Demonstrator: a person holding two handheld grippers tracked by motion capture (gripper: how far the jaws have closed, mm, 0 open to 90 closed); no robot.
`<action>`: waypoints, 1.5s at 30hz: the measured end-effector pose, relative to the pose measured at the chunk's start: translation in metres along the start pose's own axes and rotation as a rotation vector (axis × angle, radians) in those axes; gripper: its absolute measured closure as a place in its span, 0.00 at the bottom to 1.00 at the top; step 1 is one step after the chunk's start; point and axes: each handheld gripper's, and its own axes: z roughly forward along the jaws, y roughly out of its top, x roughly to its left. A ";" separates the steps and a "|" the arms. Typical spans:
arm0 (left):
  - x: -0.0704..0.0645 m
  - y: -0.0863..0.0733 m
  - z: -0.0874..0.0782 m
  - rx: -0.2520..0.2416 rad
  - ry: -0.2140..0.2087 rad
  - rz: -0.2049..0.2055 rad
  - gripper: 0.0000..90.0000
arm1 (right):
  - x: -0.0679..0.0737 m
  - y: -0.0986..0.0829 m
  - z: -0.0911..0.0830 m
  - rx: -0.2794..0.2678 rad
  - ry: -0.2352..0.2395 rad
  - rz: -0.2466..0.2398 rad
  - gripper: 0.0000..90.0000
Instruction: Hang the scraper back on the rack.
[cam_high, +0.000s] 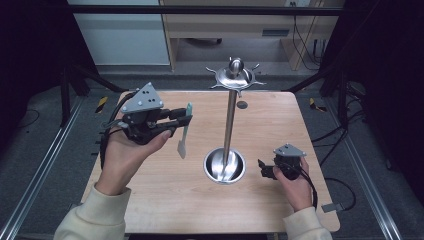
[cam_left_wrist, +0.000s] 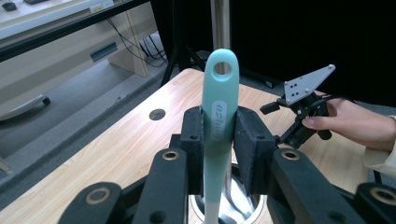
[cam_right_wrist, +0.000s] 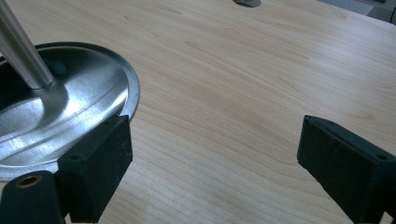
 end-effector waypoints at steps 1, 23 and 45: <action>0.000 0.001 0.000 -0.003 0.000 0.000 0.82 | 0.000 0.000 0.000 0.000 0.000 0.000 0.12; 0.001 0.020 0.002 -0.023 0.004 -0.003 0.82 | -0.001 0.000 -0.001 -0.006 0.001 0.005 0.12; -0.001 0.040 0.013 -0.027 -0.015 0.000 0.82 | -0.001 0.000 0.000 -0.006 0.001 0.000 0.12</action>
